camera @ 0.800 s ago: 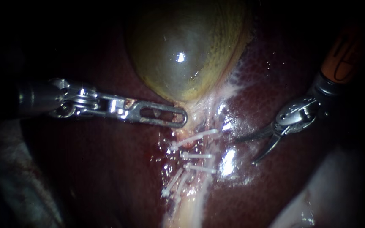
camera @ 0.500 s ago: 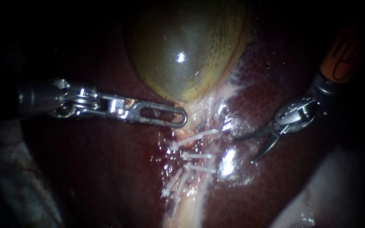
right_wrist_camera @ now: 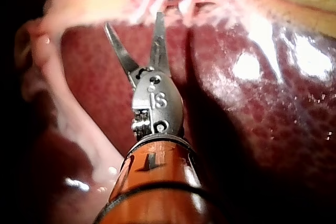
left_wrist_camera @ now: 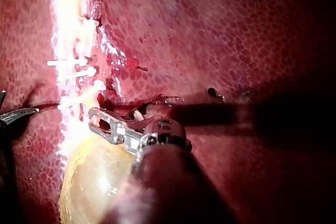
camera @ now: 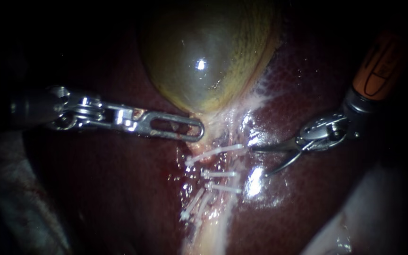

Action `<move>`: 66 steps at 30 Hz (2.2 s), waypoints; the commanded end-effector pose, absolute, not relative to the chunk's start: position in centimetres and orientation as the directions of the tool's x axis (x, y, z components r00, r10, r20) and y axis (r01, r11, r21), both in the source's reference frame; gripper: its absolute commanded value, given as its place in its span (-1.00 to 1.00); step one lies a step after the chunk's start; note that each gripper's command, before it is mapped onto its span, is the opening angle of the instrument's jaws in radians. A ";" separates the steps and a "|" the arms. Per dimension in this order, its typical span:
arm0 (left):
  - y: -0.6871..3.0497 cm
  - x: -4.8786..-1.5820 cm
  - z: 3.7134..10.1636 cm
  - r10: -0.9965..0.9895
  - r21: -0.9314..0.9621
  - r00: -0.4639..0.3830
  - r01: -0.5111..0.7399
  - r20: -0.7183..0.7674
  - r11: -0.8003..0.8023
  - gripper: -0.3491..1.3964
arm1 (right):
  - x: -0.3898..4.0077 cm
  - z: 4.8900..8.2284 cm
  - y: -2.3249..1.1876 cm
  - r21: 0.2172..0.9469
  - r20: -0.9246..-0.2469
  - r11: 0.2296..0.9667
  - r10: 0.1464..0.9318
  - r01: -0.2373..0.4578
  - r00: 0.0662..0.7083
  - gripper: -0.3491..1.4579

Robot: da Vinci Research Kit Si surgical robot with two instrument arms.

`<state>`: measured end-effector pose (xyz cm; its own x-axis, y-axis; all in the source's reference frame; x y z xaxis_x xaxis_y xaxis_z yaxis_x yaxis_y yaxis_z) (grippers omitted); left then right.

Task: Go to the cutting position right tube

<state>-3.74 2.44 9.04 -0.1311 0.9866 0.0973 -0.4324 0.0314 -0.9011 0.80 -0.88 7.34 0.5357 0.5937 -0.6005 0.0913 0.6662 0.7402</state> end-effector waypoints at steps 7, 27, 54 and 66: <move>2.37 -3.67 8.91 0.986 -0.903 -0.136 -0.430 0.099 0.031 -1.00 | 0.95 7.45 -0.98 0.781 -0.545 0.622 0.643 0.047 0.539 0.90; 2.39 -3.42 8.56 0.985 -0.903 -0.135 -0.427 0.107 0.039 -1.00 | 1.09 7.72 -1.17 0.812 -0.494 0.583 0.687 0.001 0.533 0.88; 2.31 -3.45 8.23 0.986 -0.906 -0.128 -0.420 0.110 0.047 -1.00 | 1.34 7.94 -1.33 0.856 -0.407 0.512 0.747 -0.065 0.525 0.82; 2.28 -3.48 8.17 0.986 -0.907 -0.129 -0.420 0.106 0.042 -1.00 | 1.42 8.05 -1.39 0.860 -0.396 0.505 0.754 -0.076 0.524 0.82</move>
